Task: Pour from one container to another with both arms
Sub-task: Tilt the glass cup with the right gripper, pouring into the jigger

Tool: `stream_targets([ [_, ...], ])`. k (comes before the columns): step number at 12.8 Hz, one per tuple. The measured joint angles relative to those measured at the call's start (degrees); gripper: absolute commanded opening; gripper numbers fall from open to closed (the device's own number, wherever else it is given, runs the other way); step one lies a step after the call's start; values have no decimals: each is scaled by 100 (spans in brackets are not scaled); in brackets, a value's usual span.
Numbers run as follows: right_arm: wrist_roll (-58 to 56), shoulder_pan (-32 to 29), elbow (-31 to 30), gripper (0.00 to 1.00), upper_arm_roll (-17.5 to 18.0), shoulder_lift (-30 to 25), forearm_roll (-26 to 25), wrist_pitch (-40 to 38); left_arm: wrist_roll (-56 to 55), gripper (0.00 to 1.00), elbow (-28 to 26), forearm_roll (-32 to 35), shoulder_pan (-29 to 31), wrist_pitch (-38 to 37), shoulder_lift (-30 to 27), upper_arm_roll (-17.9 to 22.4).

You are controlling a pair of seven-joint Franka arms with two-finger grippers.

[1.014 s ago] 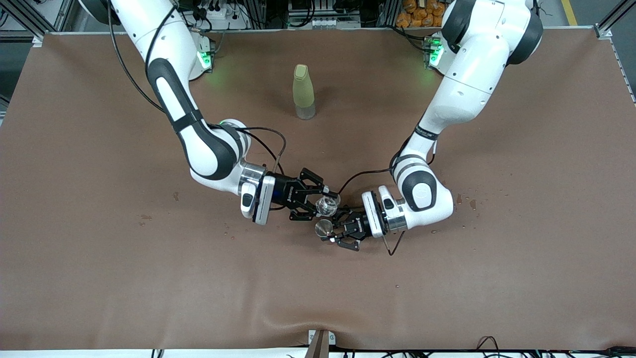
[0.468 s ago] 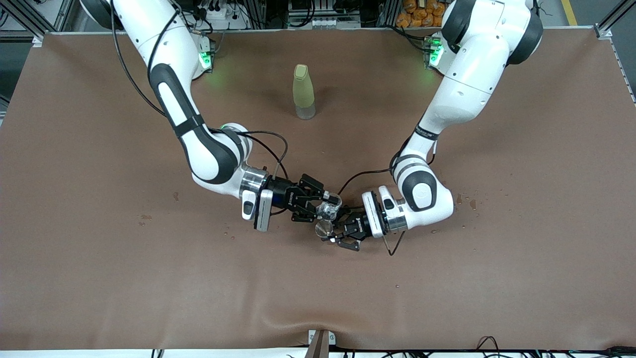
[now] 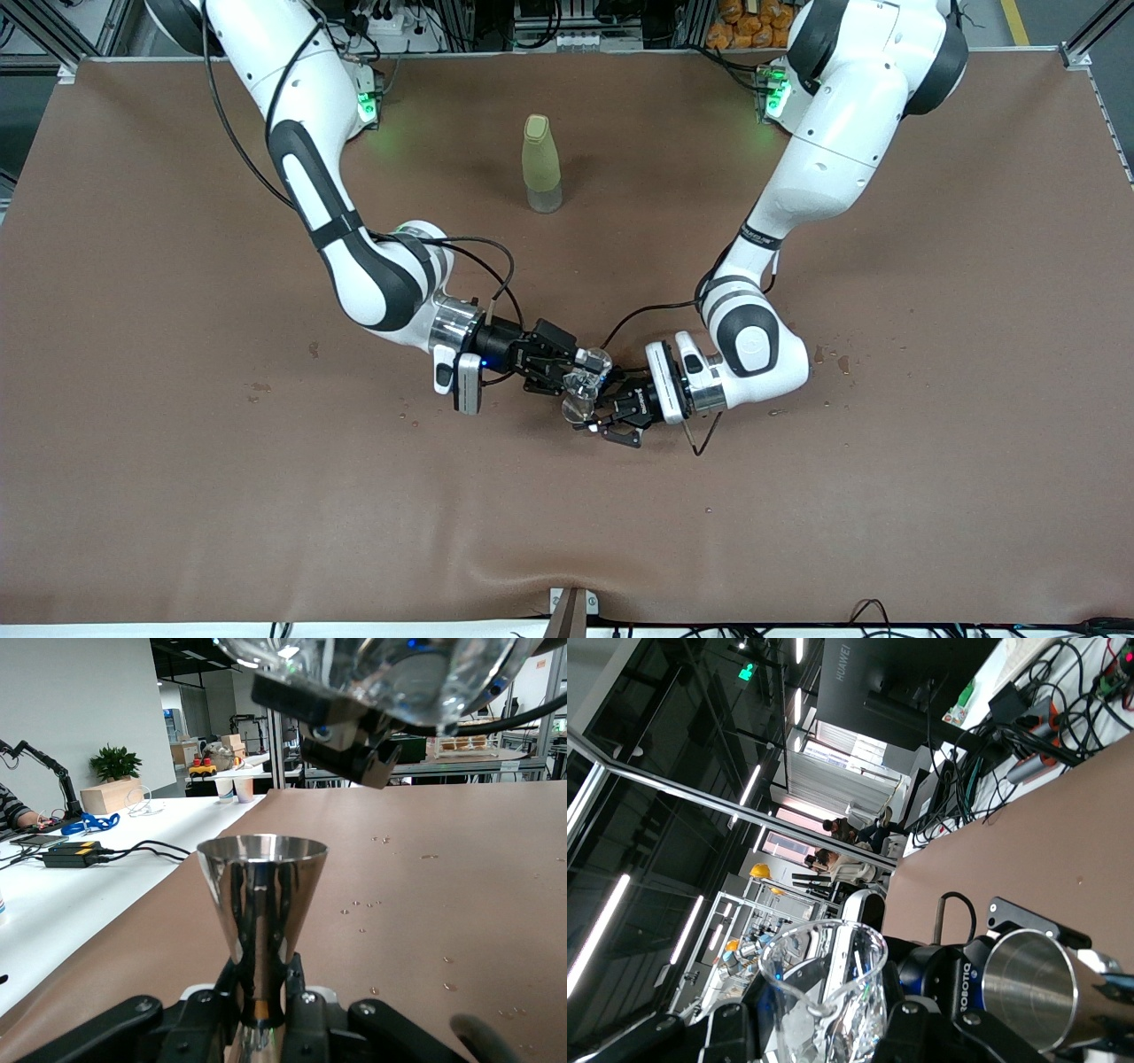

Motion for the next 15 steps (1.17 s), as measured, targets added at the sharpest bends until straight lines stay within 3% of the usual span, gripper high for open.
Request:
stream_targets([
  [15, 906, 98, 11, 3, 0, 186, 1220, 40, -1, 0, 17, 0, 0, 0, 0, 3],
])
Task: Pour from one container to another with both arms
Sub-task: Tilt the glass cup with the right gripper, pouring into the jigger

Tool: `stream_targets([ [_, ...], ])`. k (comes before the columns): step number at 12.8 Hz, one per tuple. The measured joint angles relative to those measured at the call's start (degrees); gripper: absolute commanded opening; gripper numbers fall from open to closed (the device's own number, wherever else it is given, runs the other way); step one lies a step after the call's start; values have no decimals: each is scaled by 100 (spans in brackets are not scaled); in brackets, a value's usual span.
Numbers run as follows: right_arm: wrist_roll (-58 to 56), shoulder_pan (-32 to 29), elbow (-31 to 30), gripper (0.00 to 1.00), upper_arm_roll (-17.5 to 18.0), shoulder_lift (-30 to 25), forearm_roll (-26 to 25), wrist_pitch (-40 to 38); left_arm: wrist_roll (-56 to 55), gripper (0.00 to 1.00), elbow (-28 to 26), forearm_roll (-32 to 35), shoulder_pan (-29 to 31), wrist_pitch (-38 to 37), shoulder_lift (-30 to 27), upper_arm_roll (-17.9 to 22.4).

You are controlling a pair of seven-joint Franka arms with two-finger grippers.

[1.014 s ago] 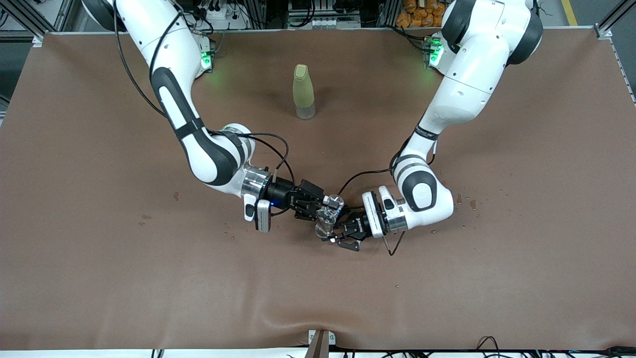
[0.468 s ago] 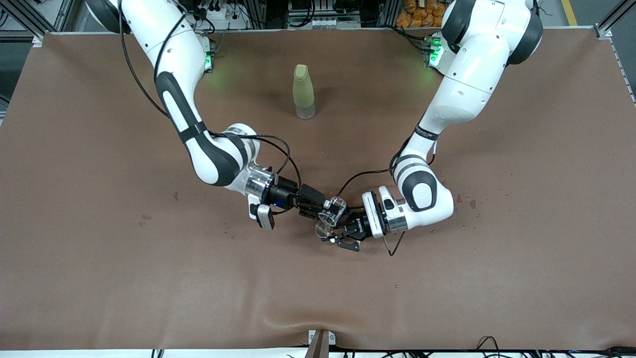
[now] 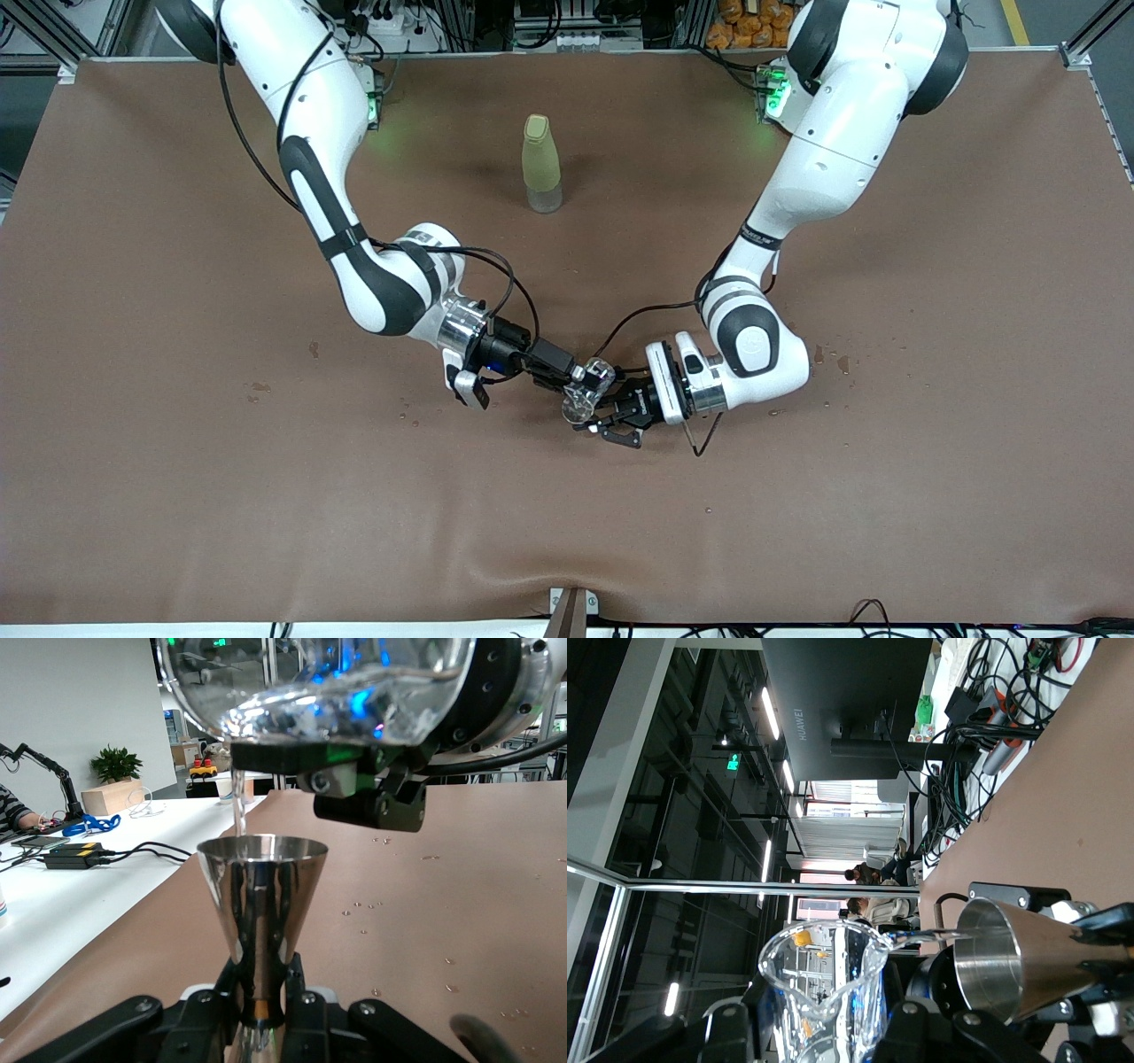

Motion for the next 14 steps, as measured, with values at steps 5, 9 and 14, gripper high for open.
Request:
stream_targets([
  [5, 38, 63, 2, 3, 4, 90, 422, -23, 0, 0, 7, 0, 0, 0, 0, 0],
  [9, 217, 99, 3, 0, -3, 115, 617, -27, 0, 0, 11, 0, 0, 0, 0, 1],
  [14, 574, 100, 5, 0, 0, 115, 849, -28, 0, 0, 22, 0, 1, 0, 0, 1],
])
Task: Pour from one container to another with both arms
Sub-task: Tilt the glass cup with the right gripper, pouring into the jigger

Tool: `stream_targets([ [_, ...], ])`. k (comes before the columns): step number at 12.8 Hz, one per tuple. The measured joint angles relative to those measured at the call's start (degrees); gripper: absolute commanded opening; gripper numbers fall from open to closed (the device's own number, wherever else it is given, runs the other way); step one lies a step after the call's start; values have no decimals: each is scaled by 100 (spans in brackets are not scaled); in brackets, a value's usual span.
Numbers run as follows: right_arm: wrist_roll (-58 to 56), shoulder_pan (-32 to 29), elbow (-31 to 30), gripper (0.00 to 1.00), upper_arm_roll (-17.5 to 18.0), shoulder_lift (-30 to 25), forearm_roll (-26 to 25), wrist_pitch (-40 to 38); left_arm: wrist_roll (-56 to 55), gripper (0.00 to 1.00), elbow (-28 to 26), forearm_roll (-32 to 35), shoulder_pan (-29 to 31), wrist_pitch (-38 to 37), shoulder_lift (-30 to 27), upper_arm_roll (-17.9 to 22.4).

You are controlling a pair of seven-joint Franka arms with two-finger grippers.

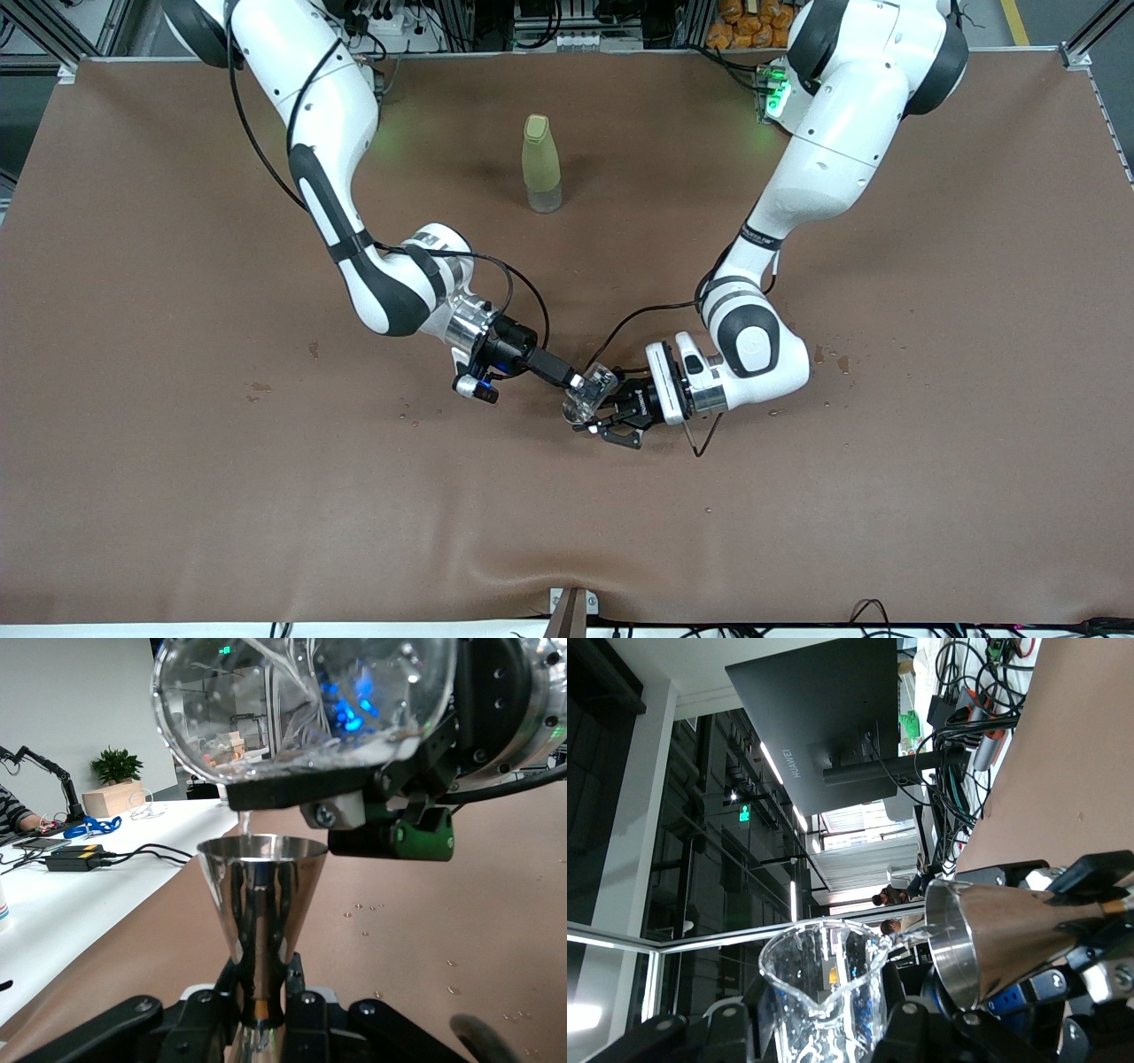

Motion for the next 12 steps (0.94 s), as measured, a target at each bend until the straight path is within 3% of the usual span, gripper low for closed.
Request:
stream_targets([
  [12, 931, 7, 29, 0, -4, 0, 12, -6, 0, 0, 26, 0, 2, 0, 0, 0],
])
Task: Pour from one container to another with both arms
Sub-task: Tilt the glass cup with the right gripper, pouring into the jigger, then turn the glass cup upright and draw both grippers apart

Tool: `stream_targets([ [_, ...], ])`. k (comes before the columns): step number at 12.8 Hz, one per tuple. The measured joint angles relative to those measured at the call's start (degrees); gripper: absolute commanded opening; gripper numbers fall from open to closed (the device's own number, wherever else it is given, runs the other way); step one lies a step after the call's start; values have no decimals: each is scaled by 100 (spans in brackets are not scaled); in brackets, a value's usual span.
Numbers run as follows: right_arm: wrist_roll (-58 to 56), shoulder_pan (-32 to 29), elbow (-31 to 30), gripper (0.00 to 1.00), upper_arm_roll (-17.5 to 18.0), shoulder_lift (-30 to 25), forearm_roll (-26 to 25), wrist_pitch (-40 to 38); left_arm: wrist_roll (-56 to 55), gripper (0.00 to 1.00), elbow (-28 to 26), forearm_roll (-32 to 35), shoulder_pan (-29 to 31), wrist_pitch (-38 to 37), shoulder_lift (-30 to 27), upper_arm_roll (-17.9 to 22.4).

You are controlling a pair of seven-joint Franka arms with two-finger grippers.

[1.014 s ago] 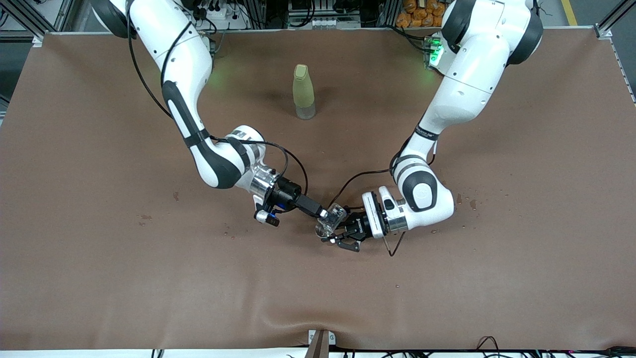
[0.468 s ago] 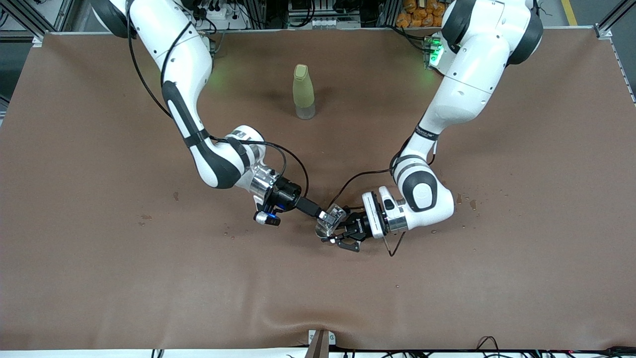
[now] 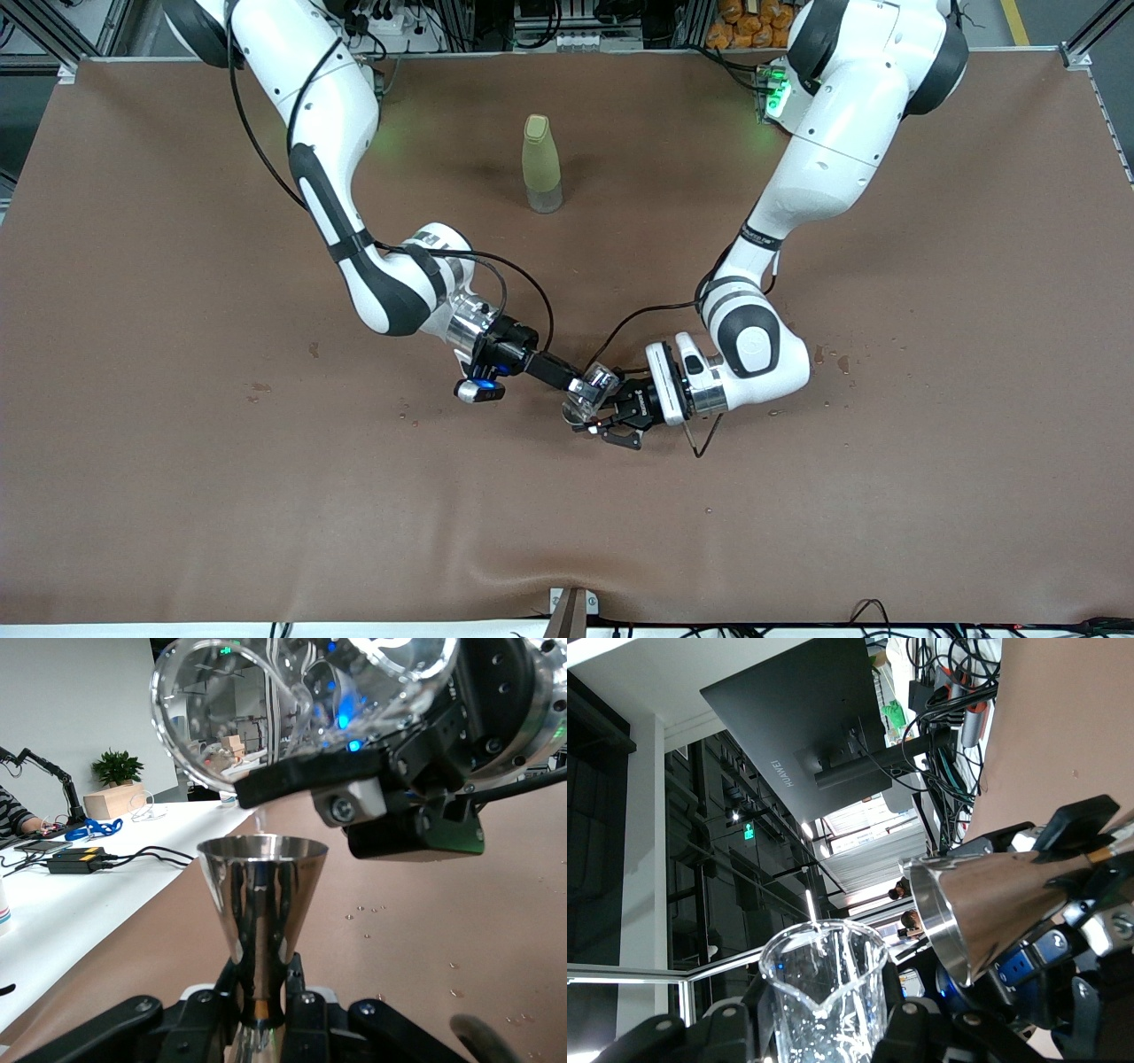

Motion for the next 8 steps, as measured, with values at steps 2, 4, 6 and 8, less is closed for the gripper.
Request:
stream_targets([
  [2, 94, -7, 0, 0, -29, 0, 1, 12, 0, 0, 5, 0, 22, 3, 0, 3],
  [4, 143, -20, 0, 0, -56, 0, -2, 12, 0, 0, 20, 0, 50, 3, 0, 4],
  [6, -160, -24, 15, 0, -132, 0, -124, 11, 0, 0, 32, 0, 65, 3, -3, 6],
  [8, -676, -146, 45, 0, -251, 0, -645, 11, 0, 0, 51, 0, 118, 7, -17, 20],
])
